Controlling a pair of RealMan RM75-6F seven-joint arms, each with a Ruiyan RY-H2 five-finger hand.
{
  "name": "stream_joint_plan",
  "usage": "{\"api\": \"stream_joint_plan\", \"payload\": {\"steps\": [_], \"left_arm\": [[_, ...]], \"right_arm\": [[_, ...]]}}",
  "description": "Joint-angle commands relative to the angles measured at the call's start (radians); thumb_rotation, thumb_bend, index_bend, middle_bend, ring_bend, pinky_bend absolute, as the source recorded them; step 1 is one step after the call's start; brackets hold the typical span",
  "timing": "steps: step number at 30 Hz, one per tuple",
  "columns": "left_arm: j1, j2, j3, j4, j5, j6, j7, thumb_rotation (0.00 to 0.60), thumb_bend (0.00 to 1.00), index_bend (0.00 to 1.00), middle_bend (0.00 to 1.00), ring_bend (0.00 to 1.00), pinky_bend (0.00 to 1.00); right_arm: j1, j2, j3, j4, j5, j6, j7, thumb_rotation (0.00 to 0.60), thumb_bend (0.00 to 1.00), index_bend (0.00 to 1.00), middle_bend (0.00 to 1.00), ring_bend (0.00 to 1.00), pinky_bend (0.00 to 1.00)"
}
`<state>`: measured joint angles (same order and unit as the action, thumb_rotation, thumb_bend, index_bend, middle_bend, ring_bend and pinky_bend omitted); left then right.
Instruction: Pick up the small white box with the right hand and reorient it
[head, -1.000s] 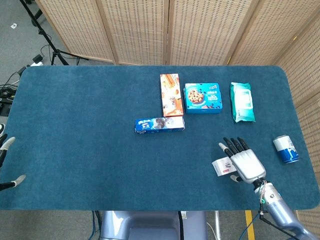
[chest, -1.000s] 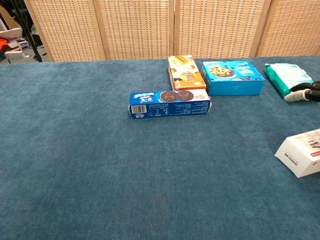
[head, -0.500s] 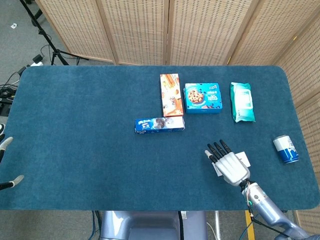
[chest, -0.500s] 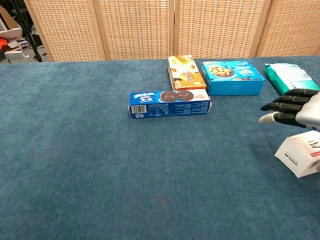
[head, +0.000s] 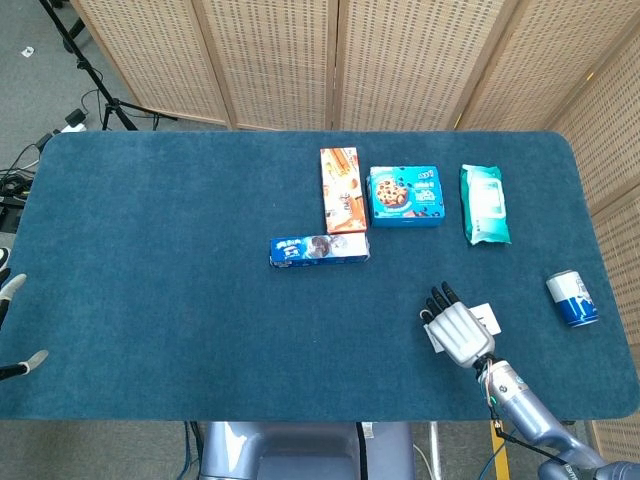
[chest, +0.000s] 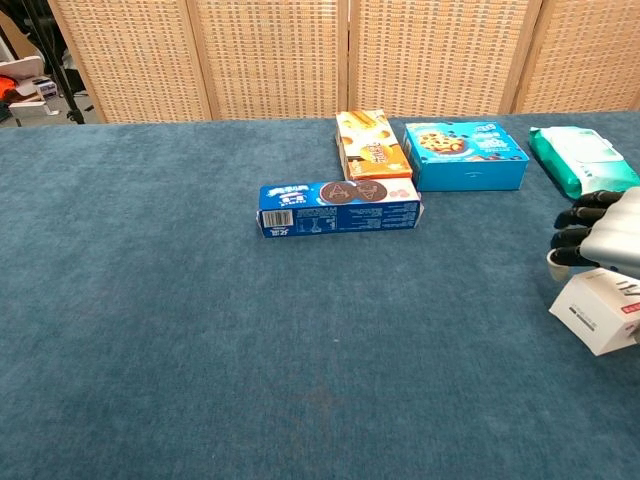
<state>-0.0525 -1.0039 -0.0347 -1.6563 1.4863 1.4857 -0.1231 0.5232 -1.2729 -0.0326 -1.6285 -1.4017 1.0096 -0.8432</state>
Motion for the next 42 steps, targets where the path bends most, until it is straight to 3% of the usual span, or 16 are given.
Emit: {"api": "stream_joint_plan", "payload": {"steps": [1, 3, 11, 17, 21, 26, 34, 42], "left_arm": [[0.0, -0.001, 0.0, -0.001, -0.001, 0.0, 0.002, 0.6, 0.0, 0.0, 0.0, 0.0, 0.0], [0.0, -0.001, 0.0, -0.002, -0.001, 0.0, 0.003, 0.6, 0.0, 0.0, 0.0, 0.0, 0.0], [-0.001, -0.002, -0.001, -0.003, -0.004, 0.0, 0.005, 0.6, 0.0, 0.0, 0.0, 0.0, 0.0], [0.0, 0.0, 0.0, -0.002, 0.0, 0.002, -0.001, 0.6, 0.0, 0.0, 0.0, 0.0, 0.0], [0.002, 0.002, 0.001, -0.002, 0.002, 0.005, -0.007, 0.6, 0.0, 0.0, 0.0, 0.0, 0.0], [0.004, 0.002, 0.002, -0.003, 0.007, 0.01, -0.004, 0.6, 0.0, 0.0, 0.0, 0.0, 0.0], [0.006, 0.011, 0.01, -0.006, 0.022, 0.01, -0.027, 0.6, 0.0, 0.0, 0.0, 0.0, 0.0], [0.005, 0.016, 0.017, -0.004, 0.04, 0.013, -0.044, 0.6, 0.0, 0.0, 0.0, 0.0, 0.0]], "right_arm": [[0.0, -0.008, -0.004, 0.011, -0.014, 0.004, 0.013, 0.6, 0.0, 0.39, 0.34, 0.22, 0.17], [0.0, -0.018, -0.008, 0.027, -0.036, 0.011, 0.034, 0.6, 0.02, 0.43, 0.38, 0.25, 0.2], [0.001, -0.048, -0.014, 0.109, -0.175, 0.089, 0.212, 0.6, 0.28, 0.5, 0.44, 0.31, 0.28], [0.023, 0.006, 0.015, 0.092, -0.24, 0.15, 0.557, 0.6, 0.44, 0.52, 0.47, 0.32, 0.29], [0.025, 0.032, 0.052, 0.108, -0.256, 0.226, 0.804, 0.6, 0.47, 0.53, 0.48, 0.33, 0.3], [0.02, 0.053, 0.092, 0.108, -0.191, 0.241, 1.216, 0.6, 0.53, 0.55, 0.49, 0.35, 0.31], [-0.003, -0.009, 0.153, 0.216, -0.086, 0.247, 1.636, 0.6, 0.56, 0.55, 0.49, 0.35, 0.31], [-0.034, -0.148, 0.141, 0.425, -0.069, 0.238, 1.842, 0.6, 0.56, 0.55, 0.5, 0.35, 0.31]]}}
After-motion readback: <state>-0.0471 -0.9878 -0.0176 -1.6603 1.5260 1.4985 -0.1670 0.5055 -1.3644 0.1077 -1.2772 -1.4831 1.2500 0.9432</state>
